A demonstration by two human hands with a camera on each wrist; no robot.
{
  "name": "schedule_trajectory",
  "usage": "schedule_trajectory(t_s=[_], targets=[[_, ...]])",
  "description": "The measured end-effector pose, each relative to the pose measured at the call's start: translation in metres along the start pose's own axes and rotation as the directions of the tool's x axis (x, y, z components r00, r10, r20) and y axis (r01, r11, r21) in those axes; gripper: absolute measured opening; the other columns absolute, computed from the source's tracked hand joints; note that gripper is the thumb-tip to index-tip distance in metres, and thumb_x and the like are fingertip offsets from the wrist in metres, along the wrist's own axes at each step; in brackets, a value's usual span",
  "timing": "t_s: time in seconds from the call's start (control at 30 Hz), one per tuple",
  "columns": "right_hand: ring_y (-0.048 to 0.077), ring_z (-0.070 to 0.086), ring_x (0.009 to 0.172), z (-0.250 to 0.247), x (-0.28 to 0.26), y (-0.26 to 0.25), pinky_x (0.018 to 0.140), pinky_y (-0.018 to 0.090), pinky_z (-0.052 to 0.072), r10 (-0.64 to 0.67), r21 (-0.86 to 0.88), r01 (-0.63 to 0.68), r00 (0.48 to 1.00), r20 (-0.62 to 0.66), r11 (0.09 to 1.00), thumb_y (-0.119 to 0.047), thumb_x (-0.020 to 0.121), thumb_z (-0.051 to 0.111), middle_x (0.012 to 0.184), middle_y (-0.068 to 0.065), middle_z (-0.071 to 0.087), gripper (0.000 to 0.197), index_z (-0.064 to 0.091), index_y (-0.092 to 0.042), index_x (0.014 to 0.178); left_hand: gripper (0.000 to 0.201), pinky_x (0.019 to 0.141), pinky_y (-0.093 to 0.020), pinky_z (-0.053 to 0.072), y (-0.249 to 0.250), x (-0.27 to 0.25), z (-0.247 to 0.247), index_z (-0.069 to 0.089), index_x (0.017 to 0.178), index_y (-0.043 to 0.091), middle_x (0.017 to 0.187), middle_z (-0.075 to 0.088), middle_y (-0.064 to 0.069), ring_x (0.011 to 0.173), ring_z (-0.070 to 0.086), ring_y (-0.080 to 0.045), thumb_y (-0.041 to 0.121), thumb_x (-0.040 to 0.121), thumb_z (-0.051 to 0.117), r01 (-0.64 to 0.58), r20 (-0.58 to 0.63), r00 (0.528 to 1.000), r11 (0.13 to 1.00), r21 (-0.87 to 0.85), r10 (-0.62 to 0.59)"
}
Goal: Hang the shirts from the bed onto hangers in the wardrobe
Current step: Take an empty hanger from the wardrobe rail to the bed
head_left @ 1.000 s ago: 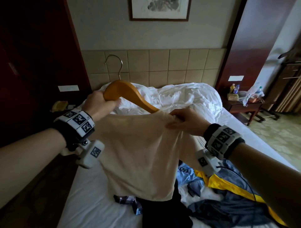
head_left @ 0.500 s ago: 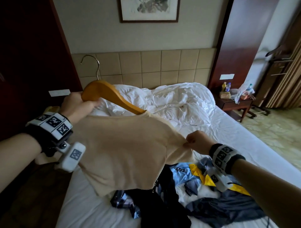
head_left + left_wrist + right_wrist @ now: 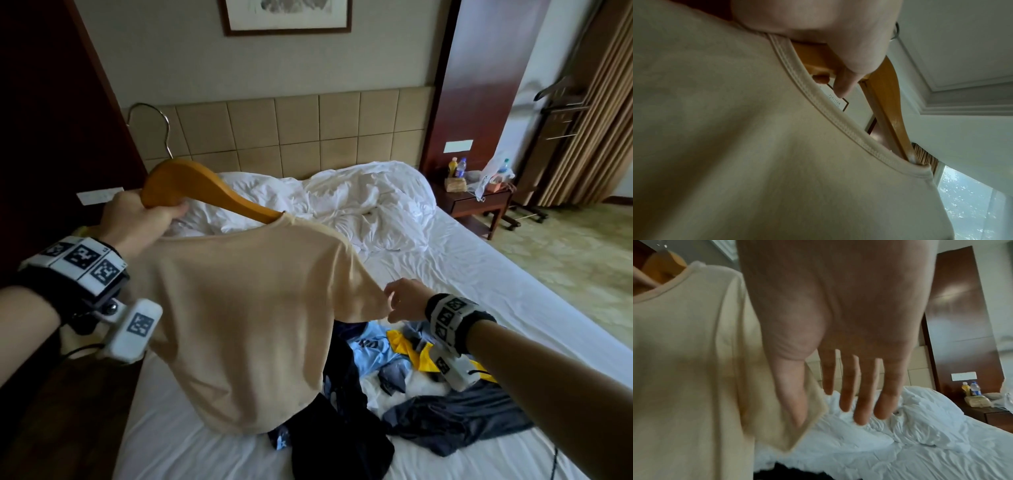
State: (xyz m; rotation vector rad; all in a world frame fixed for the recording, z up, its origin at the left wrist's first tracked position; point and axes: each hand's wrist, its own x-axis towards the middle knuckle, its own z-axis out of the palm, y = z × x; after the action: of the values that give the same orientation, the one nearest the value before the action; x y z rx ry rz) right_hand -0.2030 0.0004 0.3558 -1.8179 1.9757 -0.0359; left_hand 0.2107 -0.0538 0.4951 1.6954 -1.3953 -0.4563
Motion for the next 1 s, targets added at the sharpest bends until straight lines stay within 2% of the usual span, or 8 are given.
schedule_trajectory(t_s=[0.07, 0.17, 0.33, 0.47, 0.67, 0.8, 0.93, 1.0], targets=[[0.024, 0.054, 0.116, -0.011, -0.003, -0.008, 0.096, 0.03, 0.042, -0.04, 0.042, 0.04, 0.999, -0.012, 0.998, -0.027, 0.072, 0.087, 0.127, 0.009, 0.056, 0.08, 0.046, -0.02, 0.141, 0.03, 0.069, -0.033, 0.045, 0.003, -0.002, 0.002, 0.064, 0.074, 0.016, 0.077, 0.069, -0.009, 0.072, 0.064, -0.025, 0.042, 0.079, 0.076, -0.01, 0.007, 1.0, 1.0, -0.007, 0.01], [0.027, 0.044, 0.13, -0.04, -0.011, -0.041, 0.108, 0.04, 0.038, -0.201, 0.124, 0.233, 0.952, -0.231, 0.964, -0.043, 0.066, 0.089, 0.141, 0.009, 0.045, 0.106, 0.03, -0.024, 0.152, 0.032, 0.064, -0.032, 0.041, 0.009, -0.008, 0.01, 0.064, 0.073, 0.014, 0.067, 0.065, -0.005, 0.066, 0.061, -0.021, 0.044, 0.081, 0.074, -0.029, 0.02, 0.999, 1.0, 0.012, 0.028], [0.025, 0.04, 0.128, -0.073, -0.027, -0.127, 0.105, 0.045, 0.04, -0.392, 0.02, 0.474, 0.749, -0.534, 0.88, -0.051, 0.067, 0.084, 0.139, 0.002, 0.048, 0.098, 0.034, -0.028, 0.148, 0.043, 0.082, -0.036, 0.051, 0.025, -0.019, 0.029, 0.064, 0.085, 0.019, 0.084, 0.069, -0.003, 0.086, 0.066, -0.026, 0.06, 0.074, 0.072, -0.097, 0.05, 0.995, 0.986, 0.138, 0.091], [0.024, 0.052, 0.117, -0.085, -0.027, -0.186, 0.094, 0.04, 0.047, -0.441, 0.024, 0.564, 0.671, -0.596, 0.825, -0.036, 0.074, 0.082, 0.128, 0.003, 0.057, 0.079, 0.042, -0.023, 0.141, 0.024, 0.083, -0.031, 0.049, 0.045, -0.037, 0.044, 0.066, 0.105, 0.031, 0.096, 0.069, 0.001, 0.094, 0.065, -0.02, 0.039, 0.084, 0.075, -0.378, 0.108, 0.923, 0.922, 0.078, 0.369], [0.024, 0.063, 0.084, -0.088, -0.019, -0.209, 0.069, 0.034, 0.05, -0.294, 0.251, 0.553, 0.712, -0.637, 0.795, -0.012, 0.069, 0.076, 0.086, 0.003, 0.067, 0.033, 0.066, -0.015, 0.1, 0.037, 0.076, -0.028, 0.054, 0.037, -0.039, 0.042, 0.068, 0.1, 0.023, 0.091, 0.07, 0.006, 0.084, 0.066, -0.008, 0.042, 0.073, 0.084, -0.447, 0.183, 0.874, 0.892, -0.06, 0.45], [0.018, 0.058, 0.074, -0.091, -0.016, -0.199, 0.058, 0.025, 0.04, -0.272, 0.27, 0.551, 0.709, -0.651, 0.789, -0.007, 0.066, 0.074, 0.079, 0.001, 0.064, 0.027, 0.069, -0.011, 0.092, 0.047, 0.085, -0.024, 0.055, 0.005, -0.034, 0.019, 0.068, 0.103, 0.033, 0.098, 0.07, 0.008, 0.094, 0.065, -0.002, 0.031, 0.063, 0.091, -0.363, 0.31, 0.871, 0.925, -0.115, 0.381], [0.007, 0.053, 0.064, -0.1, -0.015, -0.19, 0.053, 0.02, 0.035, -0.244, 0.307, 0.527, 0.735, -0.633, 0.792, -0.006, 0.068, 0.077, 0.068, -0.007, 0.059, 0.021, 0.066, -0.014, 0.084, 0.041, 0.086, -0.016, 0.05, -0.023, -0.029, -0.006, 0.069, 0.105, 0.027, 0.103, 0.071, 0.008, 0.101, 0.065, 0.002, 0.017, 0.07, 0.088, -0.256, 0.337, 0.896, 0.957, -0.139, 0.289], [0.012, 0.055, 0.066, -0.101, -0.016, -0.188, 0.054, 0.022, 0.037, -0.239, 0.307, 0.525, 0.734, -0.635, 0.794, -0.006, 0.067, 0.078, 0.067, -0.007, 0.06, 0.021, 0.065, -0.016, 0.08, 0.037, 0.083, -0.013, 0.05, -0.037, -0.027, -0.014, 0.069, 0.101, 0.027, 0.096, 0.073, 0.014, 0.095, 0.065, 0.006, 0.015, 0.071, 0.087, -0.227, 0.361, 0.897, 0.967, -0.118, 0.254]])
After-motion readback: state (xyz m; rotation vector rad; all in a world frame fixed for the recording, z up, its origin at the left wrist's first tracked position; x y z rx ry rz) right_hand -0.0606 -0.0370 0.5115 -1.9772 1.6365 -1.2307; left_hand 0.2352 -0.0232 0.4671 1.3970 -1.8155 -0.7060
